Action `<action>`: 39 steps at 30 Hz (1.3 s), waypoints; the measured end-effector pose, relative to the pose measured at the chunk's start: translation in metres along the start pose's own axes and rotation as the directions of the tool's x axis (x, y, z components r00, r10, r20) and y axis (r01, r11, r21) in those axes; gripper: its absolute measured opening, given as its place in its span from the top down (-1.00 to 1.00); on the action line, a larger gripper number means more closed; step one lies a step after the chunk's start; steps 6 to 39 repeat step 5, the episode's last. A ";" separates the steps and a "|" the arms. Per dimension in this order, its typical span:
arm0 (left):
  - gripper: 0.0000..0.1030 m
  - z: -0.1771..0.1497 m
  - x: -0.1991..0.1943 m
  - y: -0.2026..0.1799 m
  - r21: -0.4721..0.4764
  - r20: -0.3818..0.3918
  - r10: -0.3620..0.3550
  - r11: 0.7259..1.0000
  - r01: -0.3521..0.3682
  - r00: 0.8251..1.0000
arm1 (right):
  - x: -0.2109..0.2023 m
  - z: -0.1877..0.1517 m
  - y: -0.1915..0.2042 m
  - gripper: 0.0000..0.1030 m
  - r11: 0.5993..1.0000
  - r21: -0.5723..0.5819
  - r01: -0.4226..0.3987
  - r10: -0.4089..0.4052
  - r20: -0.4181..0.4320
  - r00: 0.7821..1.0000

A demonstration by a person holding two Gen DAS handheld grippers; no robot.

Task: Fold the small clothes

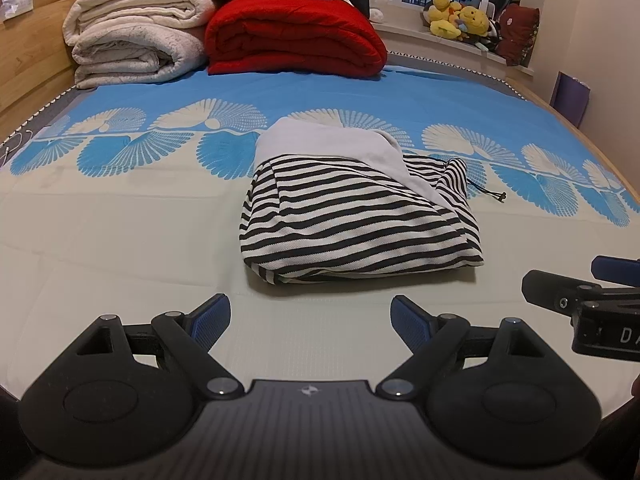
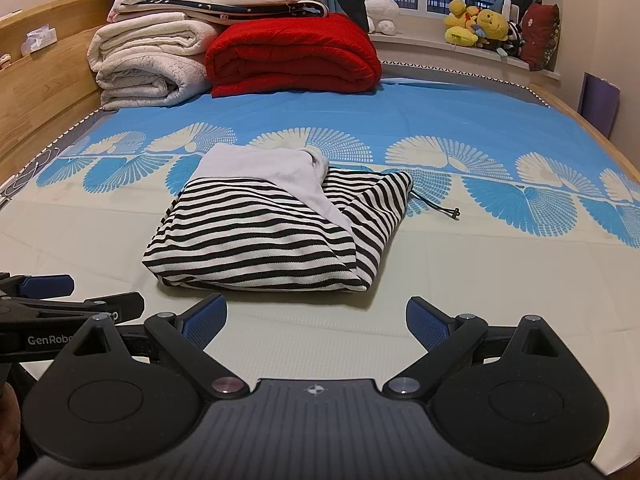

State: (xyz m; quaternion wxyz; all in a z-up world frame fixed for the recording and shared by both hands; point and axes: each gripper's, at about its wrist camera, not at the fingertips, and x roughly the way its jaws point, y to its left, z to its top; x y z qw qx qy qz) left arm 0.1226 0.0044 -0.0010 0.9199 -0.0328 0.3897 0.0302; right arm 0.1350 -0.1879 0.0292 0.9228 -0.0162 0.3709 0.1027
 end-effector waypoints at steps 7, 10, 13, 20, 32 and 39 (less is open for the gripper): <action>-0.76 0.001 0.000 0.002 0.000 0.003 -0.001 1.000 0.001 1.000 | 0.000 0.000 0.000 -0.87 1.000 0.000 -0.001 0.001 -0.001 1.000; -0.76 0.001 0.000 0.002 0.000 0.003 -0.001 1.000 0.001 1.000 | 0.000 0.000 0.000 -0.87 1.000 0.000 -0.001 0.001 -0.001 1.000; -0.76 0.001 0.000 0.002 0.000 0.003 -0.001 1.000 0.001 1.000 | 0.000 0.000 0.000 -0.87 1.000 0.000 -0.001 0.001 -0.001 1.000; -0.76 0.001 0.000 0.002 0.000 0.003 -0.001 1.000 0.001 1.000 | 0.000 0.000 0.000 -0.87 1.000 0.000 -0.001 0.001 -0.001 1.000; -0.76 0.001 0.000 0.002 0.000 0.003 -0.001 1.000 0.001 1.000 | 0.000 0.000 0.000 -0.87 1.000 0.000 -0.001 0.001 -0.001 1.000; -0.76 0.001 0.000 0.002 0.000 0.003 -0.001 1.000 0.001 1.000 | 0.000 0.000 0.000 -0.87 1.000 0.000 -0.001 0.001 -0.001 1.000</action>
